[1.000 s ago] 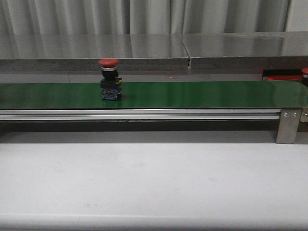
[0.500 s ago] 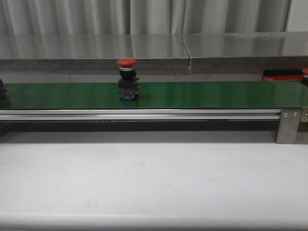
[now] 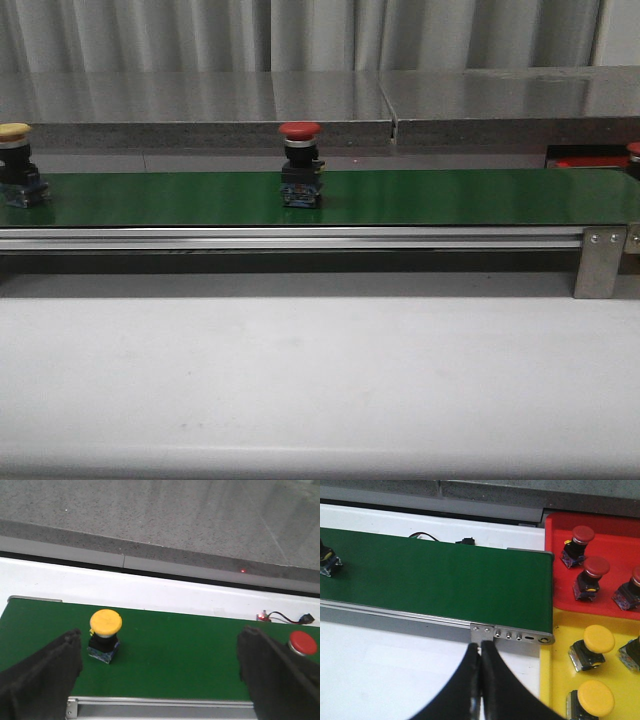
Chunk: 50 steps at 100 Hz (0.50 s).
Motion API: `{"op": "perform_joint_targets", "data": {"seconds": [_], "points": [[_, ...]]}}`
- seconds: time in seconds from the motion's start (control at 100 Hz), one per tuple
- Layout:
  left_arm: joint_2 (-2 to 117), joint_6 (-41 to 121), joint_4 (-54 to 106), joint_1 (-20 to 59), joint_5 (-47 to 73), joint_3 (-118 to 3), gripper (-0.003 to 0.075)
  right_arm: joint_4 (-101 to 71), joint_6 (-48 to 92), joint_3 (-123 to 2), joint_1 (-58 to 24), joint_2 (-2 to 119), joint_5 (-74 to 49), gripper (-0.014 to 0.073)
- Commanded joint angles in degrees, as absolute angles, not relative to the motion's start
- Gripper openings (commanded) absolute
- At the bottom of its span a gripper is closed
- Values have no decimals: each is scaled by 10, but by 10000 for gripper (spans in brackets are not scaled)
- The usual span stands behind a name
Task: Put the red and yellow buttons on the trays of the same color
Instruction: 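Set the yellow button on the belt's start and open the left gripper, then reach the right gripper to the red button at the belt's end and grasp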
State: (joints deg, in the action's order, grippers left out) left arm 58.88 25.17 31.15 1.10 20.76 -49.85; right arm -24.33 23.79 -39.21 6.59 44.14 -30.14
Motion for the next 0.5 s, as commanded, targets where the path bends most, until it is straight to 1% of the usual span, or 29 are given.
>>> {"op": "perform_joint_targets", "data": {"seconds": [0.0,0.13,0.18,0.25,0.3,0.37,0.42,0.44,0.49], "points": [[514,252,325,26,164,-459,608,-249,245,-406,66,438,-265,-67],[421,252,325,27,166,-378,597,-249,245,-406,66,438,-265,-67],[389,252,325,27,166,-349,575,-249,245,-406,66,438,-265,-67],[346,252,325,27,164,-309,522,-249,245,-406,66,438,-265,-67],[320,252,325,27,164,-285,469,-249,245,-406,66,438,-265,-67],[288,252,328,27,164,-255,371,-249,245,-406,66,438,-265,-67],[271,252,329,27,161,-239,276,-250,245,-406,66,438,-265,-67],[265,252,330,27,160,-233,250,-250,245,-406,66,438,-265,-67],[254,252,333,27,157,-222,142,-255,245,-406,66,438,-265,-67]]}}
